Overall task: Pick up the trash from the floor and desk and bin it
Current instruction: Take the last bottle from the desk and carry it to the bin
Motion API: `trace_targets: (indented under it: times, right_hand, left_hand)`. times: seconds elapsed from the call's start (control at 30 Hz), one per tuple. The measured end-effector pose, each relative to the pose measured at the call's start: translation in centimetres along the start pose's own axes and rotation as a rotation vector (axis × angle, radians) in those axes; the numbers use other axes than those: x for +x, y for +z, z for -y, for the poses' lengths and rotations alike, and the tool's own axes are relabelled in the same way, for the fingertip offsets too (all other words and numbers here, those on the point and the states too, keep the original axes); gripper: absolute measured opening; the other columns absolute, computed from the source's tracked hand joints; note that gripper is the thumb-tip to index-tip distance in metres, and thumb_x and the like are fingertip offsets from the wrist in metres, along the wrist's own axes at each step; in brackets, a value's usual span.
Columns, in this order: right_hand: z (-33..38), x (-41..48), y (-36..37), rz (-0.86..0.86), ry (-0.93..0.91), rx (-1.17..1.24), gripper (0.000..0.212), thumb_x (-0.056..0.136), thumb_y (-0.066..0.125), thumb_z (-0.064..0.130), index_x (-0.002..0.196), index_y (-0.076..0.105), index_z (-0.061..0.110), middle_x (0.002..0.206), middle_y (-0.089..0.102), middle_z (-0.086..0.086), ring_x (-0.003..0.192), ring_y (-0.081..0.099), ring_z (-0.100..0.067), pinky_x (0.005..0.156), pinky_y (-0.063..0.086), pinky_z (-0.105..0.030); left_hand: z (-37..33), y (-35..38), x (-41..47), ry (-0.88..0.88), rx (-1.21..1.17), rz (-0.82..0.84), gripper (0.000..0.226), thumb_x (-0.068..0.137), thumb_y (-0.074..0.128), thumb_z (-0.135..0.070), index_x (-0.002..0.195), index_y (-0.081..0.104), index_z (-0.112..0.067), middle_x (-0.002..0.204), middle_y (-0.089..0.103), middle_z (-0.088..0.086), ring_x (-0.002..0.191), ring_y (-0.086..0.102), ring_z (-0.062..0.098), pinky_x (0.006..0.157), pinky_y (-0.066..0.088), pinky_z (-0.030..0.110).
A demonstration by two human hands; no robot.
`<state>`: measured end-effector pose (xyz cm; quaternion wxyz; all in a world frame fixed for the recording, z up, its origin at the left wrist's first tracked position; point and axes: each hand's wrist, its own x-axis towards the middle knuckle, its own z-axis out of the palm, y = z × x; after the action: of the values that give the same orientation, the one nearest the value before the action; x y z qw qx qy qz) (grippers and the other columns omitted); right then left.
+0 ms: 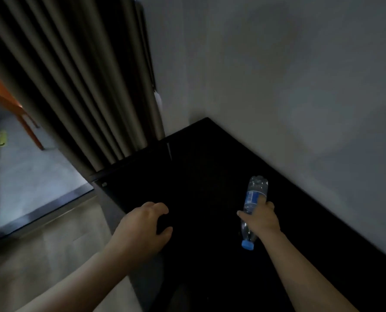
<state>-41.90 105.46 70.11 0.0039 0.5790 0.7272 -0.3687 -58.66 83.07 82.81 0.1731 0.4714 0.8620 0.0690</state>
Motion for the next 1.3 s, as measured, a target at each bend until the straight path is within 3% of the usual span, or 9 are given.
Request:
trace_targets:
  times: [0.13, 0.27, 0.37, 0.5, 0.63, 0.8, 0.93, 1.1, 1.3]
  right_hand:
    - [-0.6, 1.5, 2.2, -0.079, 0.19, 0.028, 0.108, 0.082, 0.073, 0.034, 0.152, -0.01, 0.028, 0.138, 0.032, -0.017, 0.113, 0.052, -0.033, 0.091, 0.049, -0.046]
    - [-1.2, -0.2, 1.3, -0.027, 0.249, 0.109, 0.106, 0.083, 0.071, 0.027, 0.151, -0.011, 0.03, 0.141, 0.031, -0.016, 0.117, 0.05, -0.031, 0.096, 0.044, -0.046]
    - [-1.3, -4.5, -0.5, -0.026, 0.204, 0.189, 0.105, 0.082, 0.072, 0.026, 0.152, -0.005, 0.032, 0.14, 0.034, -0.013, 0.106, 0.051, -0.022, 0.094, 0.044, -0.041]
    - [-1.6, -14.1, -2.4, -0.244, 0.147, 0.248, 0.095, 0.081, 0.072, 0.027, 0.151, 0.008, 0.032, 0.139, 0.039, -0.007, 0.102, 0.052, -0.015, 0.091, 0.048, -0.035]
    - [-3.4, -25.7, -3.9, -0.512, 0.249, 0.329, 0.1, 0.081, 0.072, 0.03, 0.152, 0.002, 0.033, 0.137, 0.04, -0.003, 0.1, 0.05, -0.01, 0.079, 0.044, -0.026]
    - [-7.7, -41.3, -5.4, -0.802, 0.388, 0.368, 0.092, 0.073, 0.073, 0.037, 0.146, 0.016, 0.039, 0.116, 0.057, 0.003, 0.091, 0.061, -0.011, 0.082, 0.053, -0.035]
    - [-11.9, -53.7, -6.0, -1.012, 0.538, 0.337, 0.095, 0.076, 0.072, 0.036, 0.151, 0.014, 0.032, 0.122, 0.052, 0.006, 0.096, 0.055, -0.011, 0.08, 0.042, -0.026]
    - [-18.3, -68.5, -3.9, -1.242, 0.717, 0.387, 0.087, 0.076, 0.07, 0.038, 0.146, 0.019, 0.044, 0.117, 0.057, 0.007, 0.094, 0.059, -0.01, 0.074, 0.045, -0.027]
    - [-25.8, -86.3, -1.6, -1.383, 0.931, 0.401, 0.087, 0.074, 0.07, 0.039, 0.146, 0.022, 0.042, 0.117, 0.054, 0.014, 0.088, 0.06, -0.008, 0.063, 0.047, -0.021]
  left_hand:
    - [0.8, 0.9, 3.1, 0.022, 0.024, 0.054, 0.042, 0.088, 0.056, -0.042, 0.128, 0.049, -0.031, 0.121, 0.052, -0.012, 0.103, 0.056, 0.005, 0.084, 0.044, 0.017]
    - [1.0, 0.5, 4.1, 0.122, 0.022, 0.067, 0.043, 0.087, 0.057, -0.043, 0.128, 0.049, -0.031, 0.12, 0.053, -0.013, 0.1, 0.055, 0.002, 0.083, 0.044, 0.013]
    - [0.6, -0.4, 3.8, 0.21, 0.002, 0.065, 0.044, 0.088, 0.058, -0.043, 0.129, 0.049, -0.03, 0.12, 0.052, -0.014, 0.098, 0.054, 0.0, 0.081, 0.043, 0.011]
    - [-2.2, -1.9, 2.1, 0.374, -0.023, 0.077, 0.045, 0.087, 0.061, -0.043, 0.129, 0.048, -0.032, 0.123, 0.051, -0.014, 0.1, 0.054, -0.001, 0.082, 0.045, 0.012]
    - [-7.1, -2.5, -2.0, 0.619, -0.029, 0.072, 0.044, 0.086, 0.062, -0.041, 0.127, 0.049, -0.031, 0.124, 0.053, -0.012, 0.102, 0.054, 0.0, 0.081, 0.043, 0.012]
    - [-14.7, -1.7, -10.8, 0.98, -0.123, 0.136, 0.046, 0.086, 0.061, -0.041, 0.129, 0.047, -0.031, 0.122, 0.053, -0.014, 0.103, 0.051, -0.001, 0.084, 0.042, 0.013]
    - [-21.4, 0.7, -20.3, 1.228, -0.16, 0.268, 0.046, 0.086, 0.062, -0.041, 0.129, 0.048, -0.031, 0.122, 0.053, -0.014, 0.107, 0.052, 0.0, 0.087, 0.042, 0.016]
    - [-28.8, 5.3, -34.5, 1.5, -0.167, 0.406, 0.042, 0.085, 0.063, -0.039, 0.124, 0.054, -0.027, 0.12, 0.056, -0.011, 0.109, 0.054, 0.006, 0.089, 0.046, 0.023]
    - [-35.6, 10.8, -53.8, 1.742, -0.164, 0.497, 0.038, 0.078, 0.062, -0.043, 0.11, 0.061, -0.023, 0.11, 0.061, -0.005, 0.102, 0.058, 0.013, 0.084, 0.045, 0.025]
